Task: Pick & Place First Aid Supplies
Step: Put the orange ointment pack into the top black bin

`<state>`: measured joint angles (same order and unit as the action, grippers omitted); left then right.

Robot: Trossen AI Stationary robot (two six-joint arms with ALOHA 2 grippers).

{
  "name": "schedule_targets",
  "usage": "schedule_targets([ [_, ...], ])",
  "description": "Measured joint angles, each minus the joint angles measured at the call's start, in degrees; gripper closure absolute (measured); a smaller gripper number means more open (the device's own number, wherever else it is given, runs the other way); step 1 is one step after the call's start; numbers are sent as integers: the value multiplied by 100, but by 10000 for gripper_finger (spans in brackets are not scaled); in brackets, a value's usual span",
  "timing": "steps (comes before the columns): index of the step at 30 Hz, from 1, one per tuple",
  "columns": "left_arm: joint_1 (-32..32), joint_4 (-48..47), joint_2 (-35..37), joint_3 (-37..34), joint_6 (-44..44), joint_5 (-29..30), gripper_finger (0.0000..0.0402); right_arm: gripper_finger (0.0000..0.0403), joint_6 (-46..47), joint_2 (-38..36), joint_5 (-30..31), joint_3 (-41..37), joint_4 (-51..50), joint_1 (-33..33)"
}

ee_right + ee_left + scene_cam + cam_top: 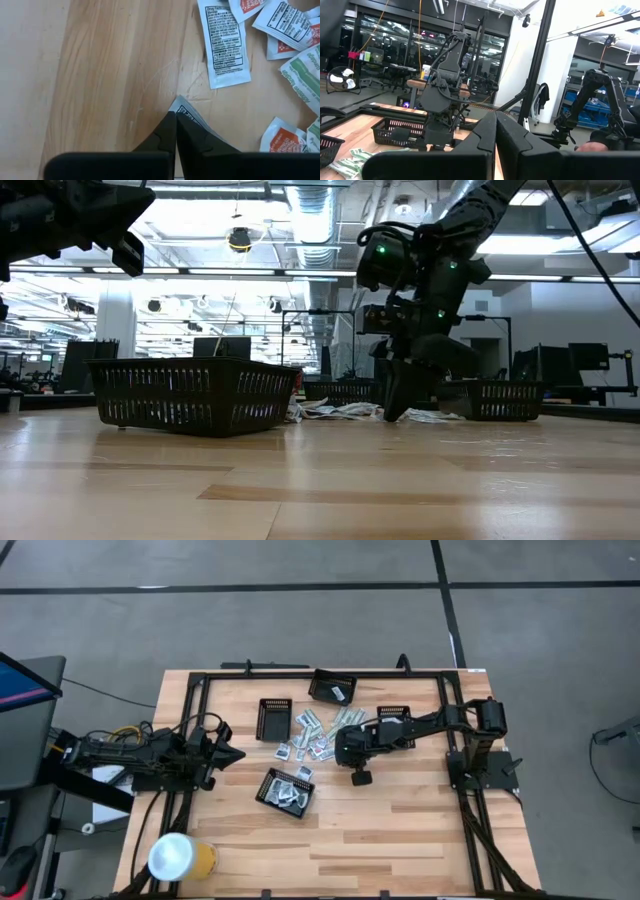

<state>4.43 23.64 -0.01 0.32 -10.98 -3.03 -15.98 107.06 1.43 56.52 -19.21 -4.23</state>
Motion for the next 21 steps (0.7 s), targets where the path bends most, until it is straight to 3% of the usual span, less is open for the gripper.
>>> schedule_targets([
  [11,-17,0,0,0,2,-2,394,402,192,3,4,100,75,13],
  [21,-711,0,0,0,2,-2,394,403,-63,43,33,1020,-541,-7],
])
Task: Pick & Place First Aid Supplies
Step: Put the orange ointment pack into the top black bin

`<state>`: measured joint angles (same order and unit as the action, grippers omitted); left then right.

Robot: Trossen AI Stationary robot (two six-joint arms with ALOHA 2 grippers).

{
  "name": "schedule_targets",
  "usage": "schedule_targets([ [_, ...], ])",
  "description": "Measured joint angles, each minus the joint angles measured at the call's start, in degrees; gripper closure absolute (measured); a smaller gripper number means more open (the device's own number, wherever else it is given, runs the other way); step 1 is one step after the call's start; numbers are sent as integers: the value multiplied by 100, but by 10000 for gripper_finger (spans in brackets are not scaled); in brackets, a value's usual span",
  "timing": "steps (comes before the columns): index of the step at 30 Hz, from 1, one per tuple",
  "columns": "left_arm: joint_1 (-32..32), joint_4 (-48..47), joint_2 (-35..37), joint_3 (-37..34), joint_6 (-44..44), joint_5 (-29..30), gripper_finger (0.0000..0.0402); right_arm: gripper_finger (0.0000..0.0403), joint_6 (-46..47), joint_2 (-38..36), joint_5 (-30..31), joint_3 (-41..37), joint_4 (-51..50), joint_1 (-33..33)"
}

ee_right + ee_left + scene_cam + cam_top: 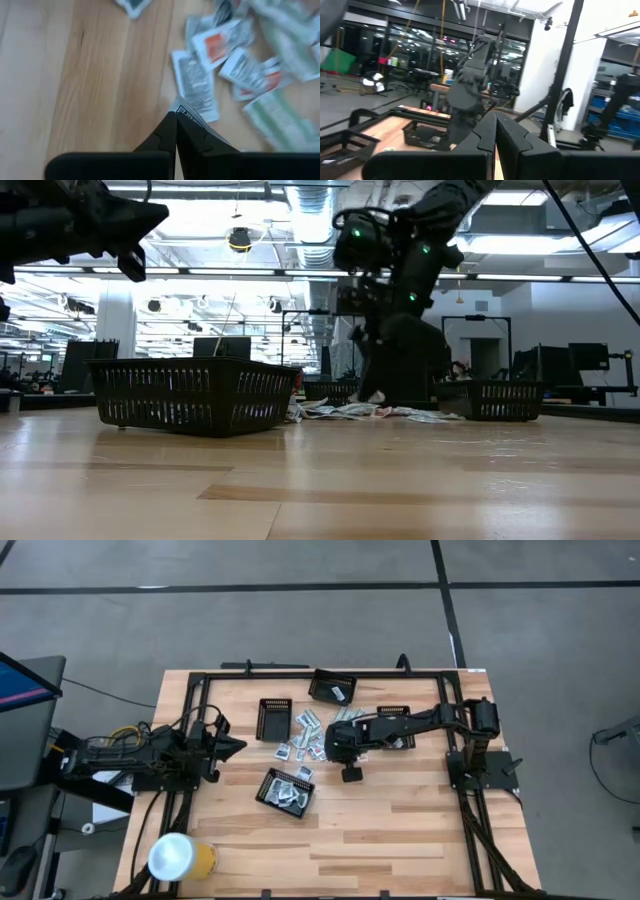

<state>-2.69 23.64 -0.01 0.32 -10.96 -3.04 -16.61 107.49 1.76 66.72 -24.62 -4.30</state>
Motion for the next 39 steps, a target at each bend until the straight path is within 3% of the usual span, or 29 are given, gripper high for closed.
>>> schedule_targets([
  [10,-78,0,0,0,0,2,394,403,-614,-12,171,913,-687,-283],
  [20,-76,0,0,0,-2,2,394,403,-943,-25,172,1570,-636,-1091],
  [39,-14,0,0,0,-1,0,394,403,-439,-30,119,1653,343,-2581],
])
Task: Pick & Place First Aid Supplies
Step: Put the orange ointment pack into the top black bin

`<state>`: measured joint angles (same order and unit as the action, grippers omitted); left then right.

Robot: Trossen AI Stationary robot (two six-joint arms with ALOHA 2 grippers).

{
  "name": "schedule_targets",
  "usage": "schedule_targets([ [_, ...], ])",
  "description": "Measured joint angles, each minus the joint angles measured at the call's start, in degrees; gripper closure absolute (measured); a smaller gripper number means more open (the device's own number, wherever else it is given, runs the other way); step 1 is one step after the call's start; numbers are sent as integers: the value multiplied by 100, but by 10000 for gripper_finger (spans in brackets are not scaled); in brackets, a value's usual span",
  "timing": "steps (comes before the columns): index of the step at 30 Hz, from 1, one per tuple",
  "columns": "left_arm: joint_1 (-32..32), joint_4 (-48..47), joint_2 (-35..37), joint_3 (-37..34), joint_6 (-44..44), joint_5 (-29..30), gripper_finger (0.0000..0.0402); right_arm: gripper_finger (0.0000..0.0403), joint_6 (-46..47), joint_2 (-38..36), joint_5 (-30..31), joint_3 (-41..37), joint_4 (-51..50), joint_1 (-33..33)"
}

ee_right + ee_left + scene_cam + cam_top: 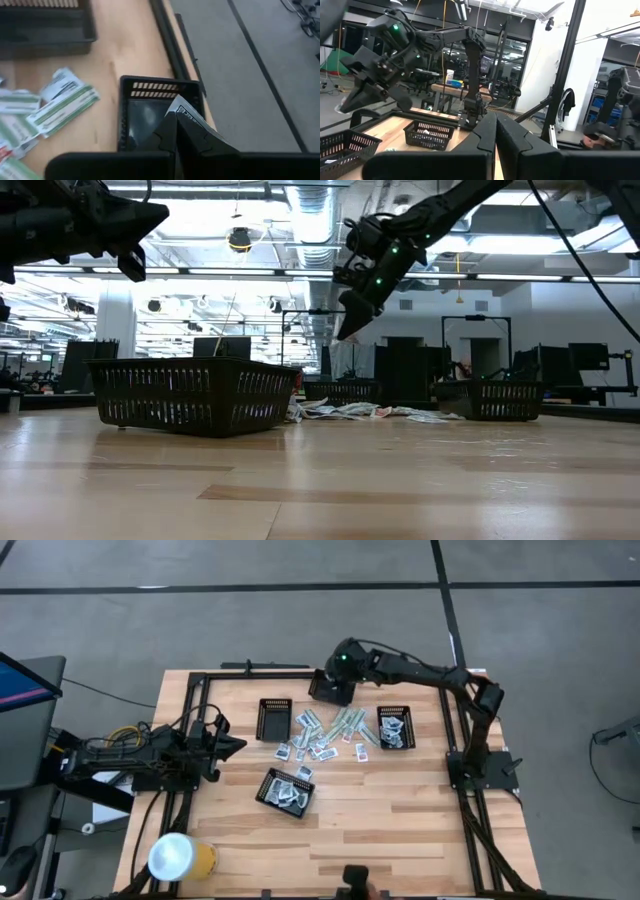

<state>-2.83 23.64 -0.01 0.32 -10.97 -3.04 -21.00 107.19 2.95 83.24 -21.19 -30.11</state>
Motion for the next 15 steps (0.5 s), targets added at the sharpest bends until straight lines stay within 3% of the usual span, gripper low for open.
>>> schedule_targets([
  [7,0,0,0,2,1,-1,394,394,138,-1,-219,0,42,-214],
  [15,-97,0,0,0,1,1,394,335,112,-5,-303,-109,24,-355],
])
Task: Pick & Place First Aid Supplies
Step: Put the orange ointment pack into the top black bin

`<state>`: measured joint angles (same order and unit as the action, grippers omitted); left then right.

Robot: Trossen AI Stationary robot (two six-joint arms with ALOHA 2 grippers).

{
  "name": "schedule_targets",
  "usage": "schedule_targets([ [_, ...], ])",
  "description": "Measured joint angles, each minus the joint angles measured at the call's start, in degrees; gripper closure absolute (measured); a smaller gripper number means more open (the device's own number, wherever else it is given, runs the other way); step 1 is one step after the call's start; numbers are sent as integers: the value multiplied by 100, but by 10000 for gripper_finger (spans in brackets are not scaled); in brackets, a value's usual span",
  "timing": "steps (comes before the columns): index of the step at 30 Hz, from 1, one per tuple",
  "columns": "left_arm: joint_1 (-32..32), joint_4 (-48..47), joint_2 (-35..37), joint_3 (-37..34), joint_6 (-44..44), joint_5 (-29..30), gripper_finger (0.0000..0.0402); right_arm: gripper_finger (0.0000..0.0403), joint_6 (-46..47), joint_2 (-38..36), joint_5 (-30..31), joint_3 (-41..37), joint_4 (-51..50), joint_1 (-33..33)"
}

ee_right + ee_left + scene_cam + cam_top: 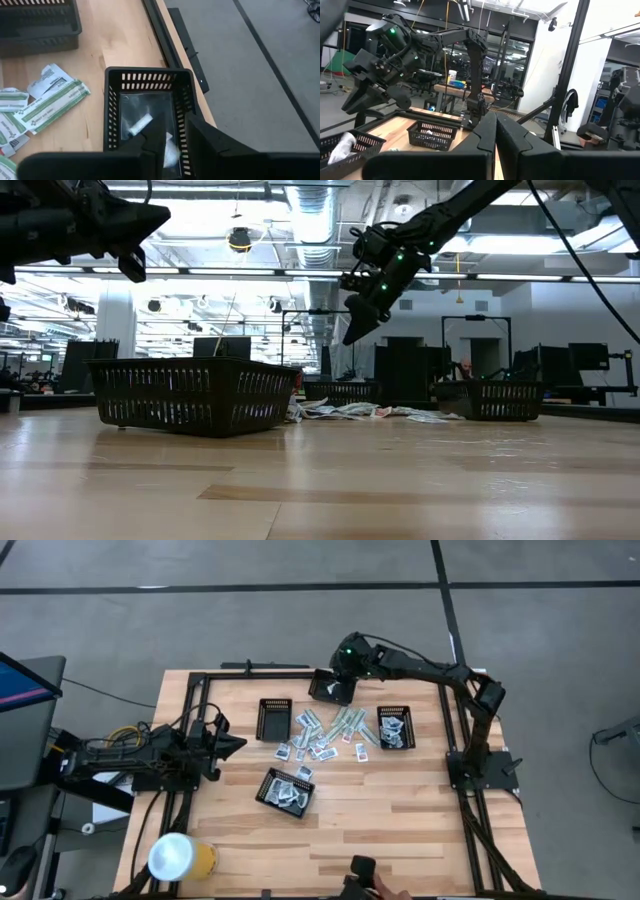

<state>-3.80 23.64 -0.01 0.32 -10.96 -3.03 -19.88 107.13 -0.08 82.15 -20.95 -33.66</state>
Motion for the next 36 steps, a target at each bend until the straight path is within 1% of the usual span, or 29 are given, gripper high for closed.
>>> schedule_targets([
  [5,-14,0,0,1,-1,0,394,323,-17,-2,-4,2,0,-23],
  [11,-14,0,0,-1,-2,-2,394,345,-5,-1,0,2,-3,165],
  [19,-14,-92,0,2,0,1,394,368,137,0,4,2,-285,579],
  [23,-16,-132,0,1,0,1,394,371,305,-1,4,2,-427,771],
  [29,-14,-136,-2,0,-1,1,394,366,663,0,34,2,-752,1019],
  [32,-14,-243,-9,-1,0,1,394,365,815,0,53,2,-831,1154],
  [36,-14,-769,-15,-1,-1,-1,394,364,844,0,229,2,-891,1359],
])
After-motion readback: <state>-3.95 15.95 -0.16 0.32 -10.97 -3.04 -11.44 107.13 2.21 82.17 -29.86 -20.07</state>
